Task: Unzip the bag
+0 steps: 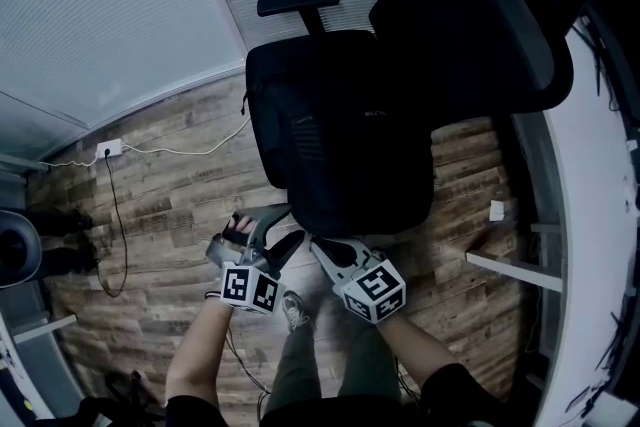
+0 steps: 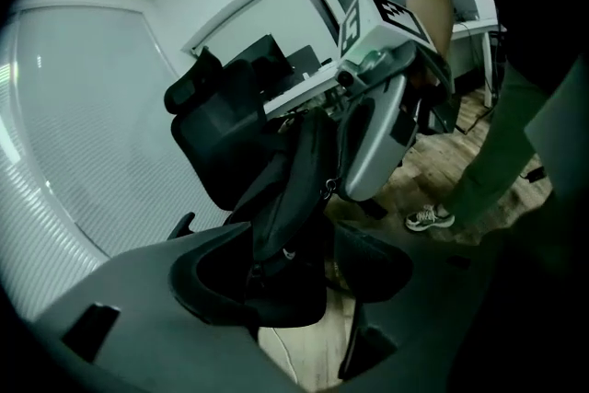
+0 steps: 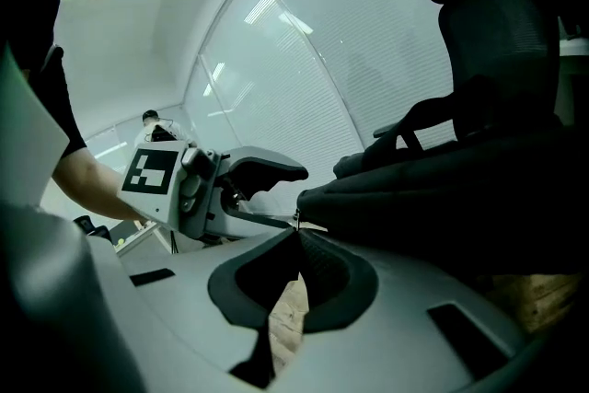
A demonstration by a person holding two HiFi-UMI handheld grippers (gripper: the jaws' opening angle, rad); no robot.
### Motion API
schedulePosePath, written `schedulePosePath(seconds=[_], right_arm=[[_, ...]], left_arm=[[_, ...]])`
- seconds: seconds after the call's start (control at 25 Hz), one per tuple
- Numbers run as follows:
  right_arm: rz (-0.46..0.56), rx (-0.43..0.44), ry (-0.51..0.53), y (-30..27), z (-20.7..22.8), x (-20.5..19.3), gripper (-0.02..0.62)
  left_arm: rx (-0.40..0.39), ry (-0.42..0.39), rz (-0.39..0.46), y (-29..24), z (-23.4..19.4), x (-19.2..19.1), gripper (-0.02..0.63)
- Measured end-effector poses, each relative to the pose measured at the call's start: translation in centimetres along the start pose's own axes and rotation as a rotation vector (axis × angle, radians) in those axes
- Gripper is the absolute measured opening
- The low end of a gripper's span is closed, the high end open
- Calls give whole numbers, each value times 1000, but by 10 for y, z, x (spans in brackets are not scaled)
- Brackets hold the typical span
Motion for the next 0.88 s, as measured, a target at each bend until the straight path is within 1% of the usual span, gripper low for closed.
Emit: schedulePosePath(seconds=[0.16, 0.2, 0.28, 0.36, 0.56, 0.88], right_arm=[[-31, -8, 5, 4, 0, 3, 46], [-38, -12, 6, 5, -1, 4, 46], [-52, -19, 9, 8, -1, 7, 46], [-66, -22, 8, 10, 0, 9, 46], [-87, -30, 23, 19, 2, 12, 46], [-113, -43, 43, 44, 9, 21, 46]], left_arm=[[-33, -99, 5, -12, -2, 6, 268], [-35, -121, 4, -14, -3, 9, 259], [-42, -171, -2, -18, -3, 13, 182], [-47, -202, -8, -20, -2, 15, 161], [-59, -207, -25, -20, -3, 18, 118], [-43, -175, -58, -21, -5, 20, 104]])
Point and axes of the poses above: the fingertips, and each gripper's own axes: y backward along the fingers, z to its right, x out of its top, the point moved 10 cm from there along y, backward along the fingers, and after that the axes turned 12 degrees about -y, right-handed, at the moved point
